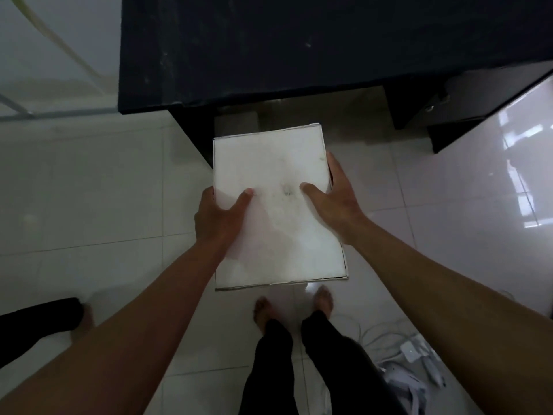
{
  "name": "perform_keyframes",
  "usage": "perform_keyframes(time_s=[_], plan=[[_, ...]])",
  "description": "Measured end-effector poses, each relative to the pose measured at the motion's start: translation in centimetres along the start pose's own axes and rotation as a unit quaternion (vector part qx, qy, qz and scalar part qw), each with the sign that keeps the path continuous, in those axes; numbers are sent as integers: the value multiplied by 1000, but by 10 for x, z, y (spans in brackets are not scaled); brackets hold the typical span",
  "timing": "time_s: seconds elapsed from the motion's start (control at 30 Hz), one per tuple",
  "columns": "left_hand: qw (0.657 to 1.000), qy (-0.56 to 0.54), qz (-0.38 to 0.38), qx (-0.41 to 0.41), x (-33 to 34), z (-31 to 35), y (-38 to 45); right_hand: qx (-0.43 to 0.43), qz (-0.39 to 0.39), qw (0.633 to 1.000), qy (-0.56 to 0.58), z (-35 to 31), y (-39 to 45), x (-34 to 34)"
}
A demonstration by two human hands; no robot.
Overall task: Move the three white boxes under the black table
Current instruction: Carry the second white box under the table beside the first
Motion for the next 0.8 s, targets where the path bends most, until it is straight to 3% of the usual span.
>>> perform_keyframes(time_s=[0.3, 0.8], plan=[[1000, -5, -22, -22, 71, -42, 47, 10, -10, 1000, -21, 76, 61, 13], [1000, 22, -3, -16, 250, -143, 205, -31, 1, 999, -14, 245, 255, 50]])
Point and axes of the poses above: each hand's wrist, its own y-axis towards the middle knuckle, its own x-axis out of the palm, z = x × y, the point moved 4 cm from there along y, towards the middle knuckle, and after that the axes turned 8 degrees about -y, right-handed, at the moved point
